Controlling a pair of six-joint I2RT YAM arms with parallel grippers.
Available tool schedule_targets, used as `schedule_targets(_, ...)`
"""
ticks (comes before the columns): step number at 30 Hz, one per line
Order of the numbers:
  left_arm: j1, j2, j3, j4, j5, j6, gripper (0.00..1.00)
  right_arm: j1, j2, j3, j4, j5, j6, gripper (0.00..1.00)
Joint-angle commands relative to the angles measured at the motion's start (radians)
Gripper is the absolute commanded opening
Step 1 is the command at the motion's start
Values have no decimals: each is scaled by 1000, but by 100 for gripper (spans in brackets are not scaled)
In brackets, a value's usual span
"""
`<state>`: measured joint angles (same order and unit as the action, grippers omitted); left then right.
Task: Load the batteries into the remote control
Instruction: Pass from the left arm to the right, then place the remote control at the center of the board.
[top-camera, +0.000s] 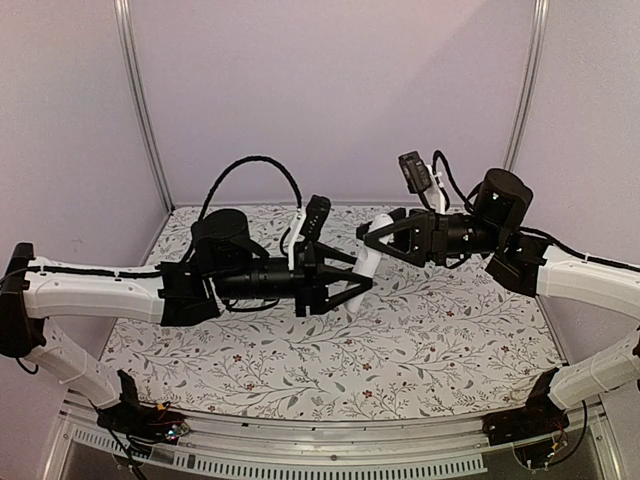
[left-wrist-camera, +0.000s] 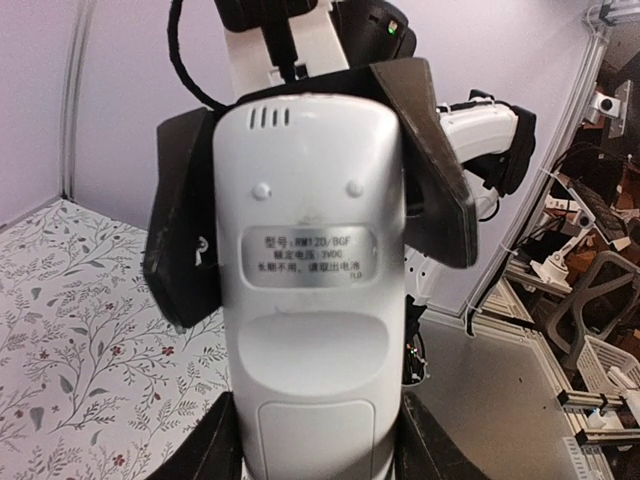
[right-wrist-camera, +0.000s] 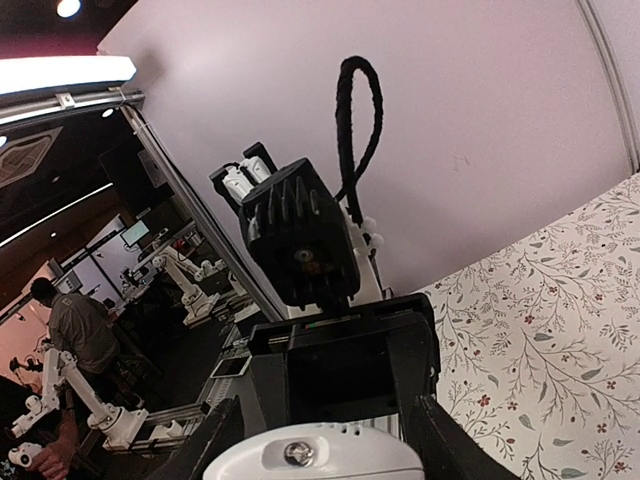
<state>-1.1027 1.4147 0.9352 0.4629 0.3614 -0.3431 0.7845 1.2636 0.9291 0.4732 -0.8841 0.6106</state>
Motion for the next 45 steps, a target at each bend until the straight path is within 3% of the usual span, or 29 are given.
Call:
schedule_targets(1, 23, -21, -32, 92, 13, -17, 31, 1, 2, 20, 39, -7, 38, 52)
schedule_targets(7, 24, -33, -43, 86, -14, -10, 33, 0, 23, 31, 18, 28, 51, 34)
schedule_targets(10, 26, -48, -58, 85, -42, -8, 39, 0, 37, 36, 8, 32, 56, 25)
schedule_targets(13, 35, -79, -84, 80, -72, -15, 64, -1, 40, 64, -95, 64, 36, 18)
schedule_targets(17, 53, -175, -118, -49, -170, -5, 99, -4, 65, 181, -477, 164, -159, 15)
schedule_targets(24, 129, -379, -192, -294, -417, -35, 100, -3, 194, 332, -898, 397, -373, 12)
schedule_targets(32, 201, -430, -216, -477, -653, -115, 99, 21, 435, 535, -1208, 669, -500, 11)
schedule_targets(37, 216, -415, -219, -514, -675, -135, 100, 44, 613, 650, -1302, 782, -539, 11)
schedule_targets(45, 220, -386, -220, -528, -683, -138, 100, 74, 806, 752, -1300, 894, -539, 12)
